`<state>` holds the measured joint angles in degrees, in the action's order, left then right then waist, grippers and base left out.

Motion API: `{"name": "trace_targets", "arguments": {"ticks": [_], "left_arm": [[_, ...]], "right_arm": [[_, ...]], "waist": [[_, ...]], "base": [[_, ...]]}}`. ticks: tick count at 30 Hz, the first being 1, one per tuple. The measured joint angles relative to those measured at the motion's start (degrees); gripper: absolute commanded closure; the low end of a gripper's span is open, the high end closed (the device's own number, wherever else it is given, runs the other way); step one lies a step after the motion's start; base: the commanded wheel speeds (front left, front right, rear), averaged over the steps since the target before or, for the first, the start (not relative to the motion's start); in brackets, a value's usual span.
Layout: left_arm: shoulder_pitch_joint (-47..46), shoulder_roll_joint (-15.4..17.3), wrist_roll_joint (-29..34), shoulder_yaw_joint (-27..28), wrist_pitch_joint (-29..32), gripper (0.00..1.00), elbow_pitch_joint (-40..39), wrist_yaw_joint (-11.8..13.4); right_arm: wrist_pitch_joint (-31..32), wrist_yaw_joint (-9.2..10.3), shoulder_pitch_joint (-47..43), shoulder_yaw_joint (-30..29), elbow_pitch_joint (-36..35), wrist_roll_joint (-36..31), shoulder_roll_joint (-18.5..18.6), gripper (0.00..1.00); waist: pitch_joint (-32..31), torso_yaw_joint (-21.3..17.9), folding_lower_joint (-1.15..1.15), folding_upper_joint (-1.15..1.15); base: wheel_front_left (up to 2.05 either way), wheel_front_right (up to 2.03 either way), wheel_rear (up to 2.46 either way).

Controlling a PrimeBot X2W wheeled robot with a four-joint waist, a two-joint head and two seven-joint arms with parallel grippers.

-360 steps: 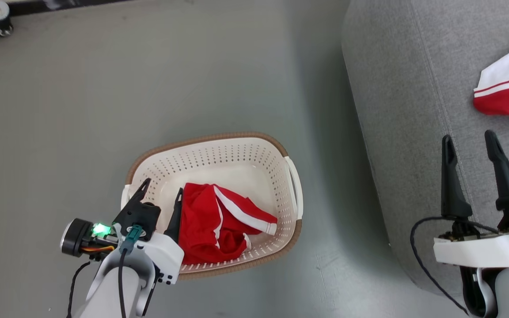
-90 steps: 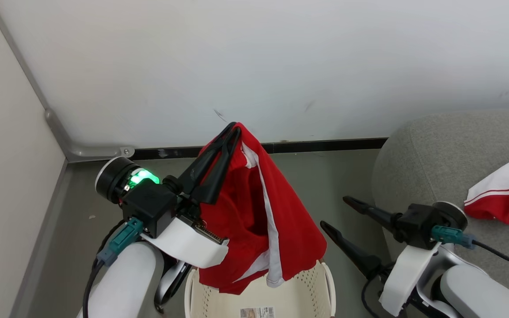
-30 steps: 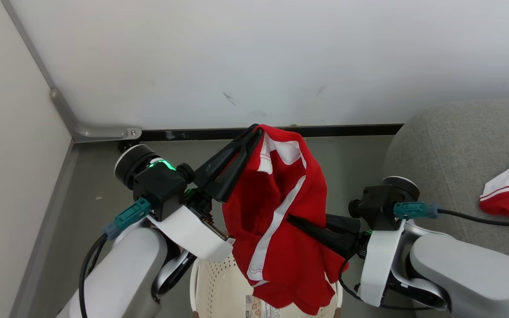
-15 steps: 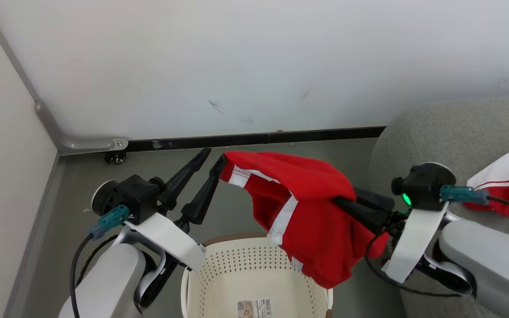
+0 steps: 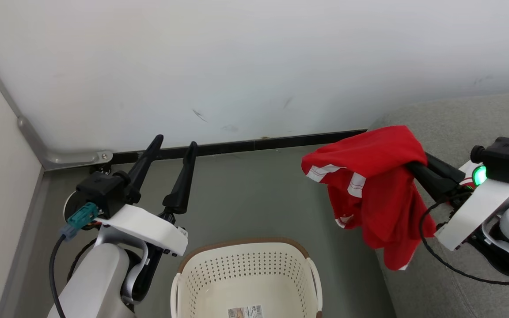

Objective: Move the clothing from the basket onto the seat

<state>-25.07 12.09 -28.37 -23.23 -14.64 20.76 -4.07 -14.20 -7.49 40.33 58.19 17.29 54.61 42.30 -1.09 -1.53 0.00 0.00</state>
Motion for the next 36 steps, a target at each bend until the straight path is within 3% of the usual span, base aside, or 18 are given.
{"name": "trace_targets", "arguments": {"ticks": [10,18,36], "left_arm": [[2.46,-1.67,0.79,3.16,0.00,0.00,-1.52,2.09],[3.79,-2.83,2.35,3.67,0.00,0.00,-2.56,2.13],[7.40,-4.85,5.27,5.38,0.00,0.00,-4.33,2.12]], "right_arm": [[0.00,0.00,-5.67,-12.93,1.12,-0.45,1.48,1.00],[0.00,0.00,-12.32,-21.17,0.96,-2.54,1.21,1.00],[0.00,0.00,-23.53,-28.33,-4.04,-8.16,-4.71,1.00]], "waist": [[-0.66,-3.10,0.00,0.00],[-1.01,-6.30,0.00,0.00],[-0.27,-13.29,0.00,0.00]], "base": [[0.00,0.00,0.00],[0.00,0.00,0.00],[0.00,0.00,0.00]]}}
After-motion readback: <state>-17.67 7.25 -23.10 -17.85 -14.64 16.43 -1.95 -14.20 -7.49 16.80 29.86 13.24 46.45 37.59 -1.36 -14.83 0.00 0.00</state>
